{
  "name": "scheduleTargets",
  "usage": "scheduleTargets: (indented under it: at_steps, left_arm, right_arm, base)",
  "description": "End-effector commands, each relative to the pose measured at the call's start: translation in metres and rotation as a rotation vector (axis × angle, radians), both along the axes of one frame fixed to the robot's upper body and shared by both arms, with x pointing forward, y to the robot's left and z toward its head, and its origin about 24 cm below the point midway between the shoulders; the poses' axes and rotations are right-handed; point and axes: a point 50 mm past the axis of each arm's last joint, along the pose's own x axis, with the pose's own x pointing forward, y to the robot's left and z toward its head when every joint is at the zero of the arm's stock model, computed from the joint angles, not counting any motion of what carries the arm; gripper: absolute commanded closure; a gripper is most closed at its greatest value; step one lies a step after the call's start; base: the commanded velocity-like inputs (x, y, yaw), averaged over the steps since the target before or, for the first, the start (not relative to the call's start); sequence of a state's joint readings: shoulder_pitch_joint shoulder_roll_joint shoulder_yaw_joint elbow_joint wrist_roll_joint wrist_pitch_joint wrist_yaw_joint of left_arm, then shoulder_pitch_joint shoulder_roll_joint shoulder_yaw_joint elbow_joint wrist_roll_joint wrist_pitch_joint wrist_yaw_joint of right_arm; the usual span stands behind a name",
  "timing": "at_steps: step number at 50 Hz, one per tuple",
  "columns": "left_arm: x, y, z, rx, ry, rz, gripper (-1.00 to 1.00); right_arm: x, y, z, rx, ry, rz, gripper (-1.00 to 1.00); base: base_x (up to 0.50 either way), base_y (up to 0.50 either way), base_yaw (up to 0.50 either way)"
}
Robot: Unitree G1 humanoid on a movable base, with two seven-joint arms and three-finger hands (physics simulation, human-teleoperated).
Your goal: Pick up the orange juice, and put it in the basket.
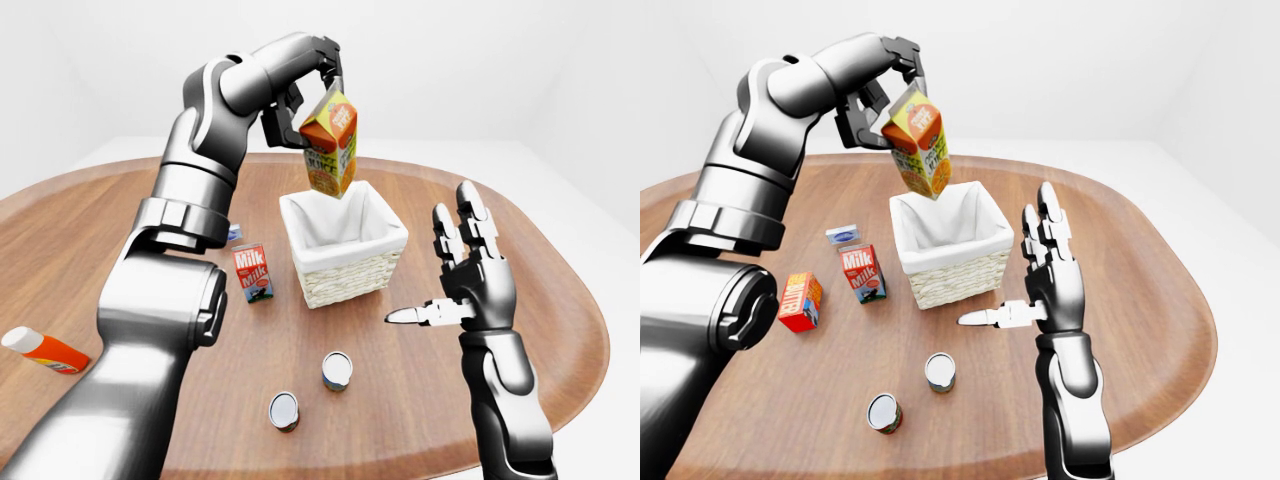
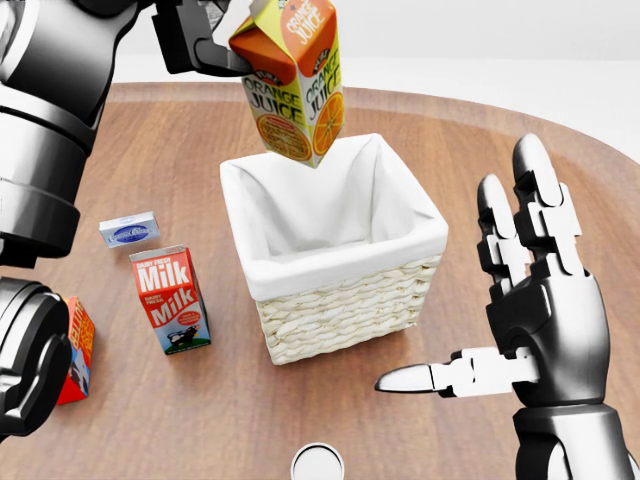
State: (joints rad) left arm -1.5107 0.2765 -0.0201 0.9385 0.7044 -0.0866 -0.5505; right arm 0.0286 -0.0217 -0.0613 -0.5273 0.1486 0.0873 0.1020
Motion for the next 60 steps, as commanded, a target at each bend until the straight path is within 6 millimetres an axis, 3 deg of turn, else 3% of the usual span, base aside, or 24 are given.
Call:
scheduleTargets:
  at_steps: [1,9,25,34,60]
  left_arm:
    - [0.013,0.004,-0.007,-0.013,-0.025,0.126,1.00]
    - [0.014,0.002,-0.009,-0.030,-0.038,0.137,1.00]
    - [0.020,-0.006,-0.040,-0.009,-0.038,0.172,1.00]
    - [0.020,-0.010,-0.045,-0.023,-0.031,0.165,1.00]
    - [0.025,-0.006,-0.069,0.006,-0.042,0.225,1.00]
  right_arm:
    - [0.001,0.000,-0.001,-0.001,0.006,0.000,-1.00]
    - [0.001,0.001,-0.001,-0.003,0.006,0.003,-1.00]
    - [0.002,0.002,-0.003,-0.004,0.014,0.006,-1.00]
    - [0.002,0.002,-0.003,-0.003,0.013,0.005,-1.00]
    - [0.001,0.003,-0.005,-0.007,0.024,0.011,-1.00]
  base:
    - [0.00,0.00,0.00]
    - [0.00,0.00,0.00]
    - [0.00,0.00,0.00]
    - [0.00,0.00,0.00]
    - [0.00,0.00,0.00]
